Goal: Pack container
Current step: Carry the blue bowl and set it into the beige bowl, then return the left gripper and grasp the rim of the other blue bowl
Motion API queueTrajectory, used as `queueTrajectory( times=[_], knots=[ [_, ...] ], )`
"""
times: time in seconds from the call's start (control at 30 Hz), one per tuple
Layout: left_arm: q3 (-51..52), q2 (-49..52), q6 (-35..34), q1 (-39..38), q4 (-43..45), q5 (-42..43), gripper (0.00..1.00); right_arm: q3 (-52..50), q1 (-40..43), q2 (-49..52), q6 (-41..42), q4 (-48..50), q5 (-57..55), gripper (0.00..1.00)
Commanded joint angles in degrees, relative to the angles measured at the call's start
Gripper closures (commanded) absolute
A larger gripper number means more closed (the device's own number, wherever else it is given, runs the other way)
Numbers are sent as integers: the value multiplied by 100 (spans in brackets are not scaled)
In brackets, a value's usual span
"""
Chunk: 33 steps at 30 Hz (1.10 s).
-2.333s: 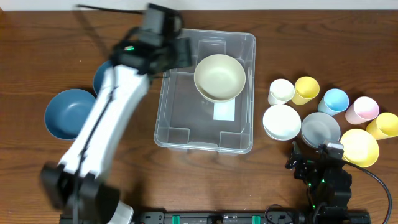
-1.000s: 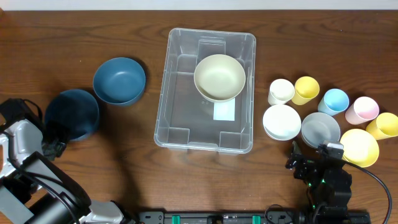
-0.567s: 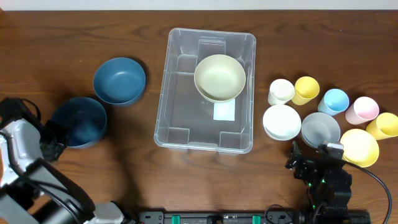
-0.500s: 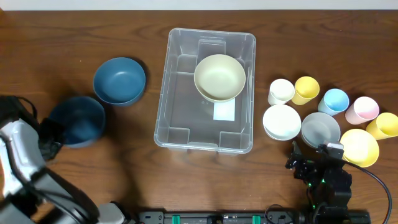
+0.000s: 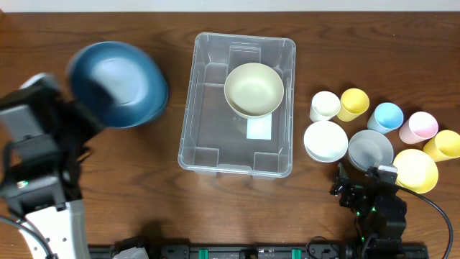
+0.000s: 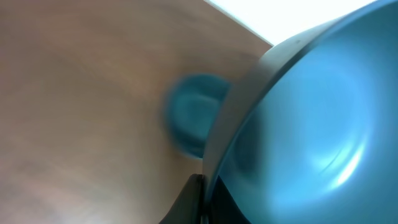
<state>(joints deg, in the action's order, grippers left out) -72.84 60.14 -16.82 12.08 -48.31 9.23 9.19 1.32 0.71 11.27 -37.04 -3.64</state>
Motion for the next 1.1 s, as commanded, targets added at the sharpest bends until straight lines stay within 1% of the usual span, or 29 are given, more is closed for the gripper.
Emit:
queueTrajectory(
  times=[0.0,0.13,0.23,0.43,0.53,0.63,0.67,0.7,0.77,0.8,0.87,0.97,1.07],
  knots=[
    [-42,286,240,-979,275,168,94,-7,59,-33,-61,-9,-42,1],
    [-42,1054,291,-2013,844,164,94,-7,59,-33,-63,-9,-42,1],
    [-42,1777,293,-2483,1268,166,94,-7,59,-33,-63,-9,-42,1],
    [-42,3110,306,-3075,2216,177,94,-7,59,-33,-61,-9,-42,1],
    [-42,3447,306,-3287,2590,179,95,-7,59,-33,-63,-9,-42,1],
    [-42,3639,306,-3497,2835,177,93,-7,59,-33,-63,-9,-42,1],
    [-44,3663,304,-3550,2855,177,88,-7,59,-33,-63,-9,-42,1],
    [-44,3663,306,-3582,2855,173,77,-7,59,-33,-63,-9,-42,1],
    [-61,3637,306,-3591,2852,166,60,-7,59,-33,-63,-9,-42,1],
    [-98,3604,306,-3554,2850,166,54,-7,59,-33,-63,-9,-42,1],
    [-195,3523,306,-3471,2796,166,50,-7,59,-33,-63,-9,-42,1],
    [-435,3294,306,-3257,2514,166,49,-7,59,-33,-63,-9,-42,1],
    [-678,3032,306,-2916,2052,142,48,-7,59,-33,-63,-9,-42,1]
  ],
)
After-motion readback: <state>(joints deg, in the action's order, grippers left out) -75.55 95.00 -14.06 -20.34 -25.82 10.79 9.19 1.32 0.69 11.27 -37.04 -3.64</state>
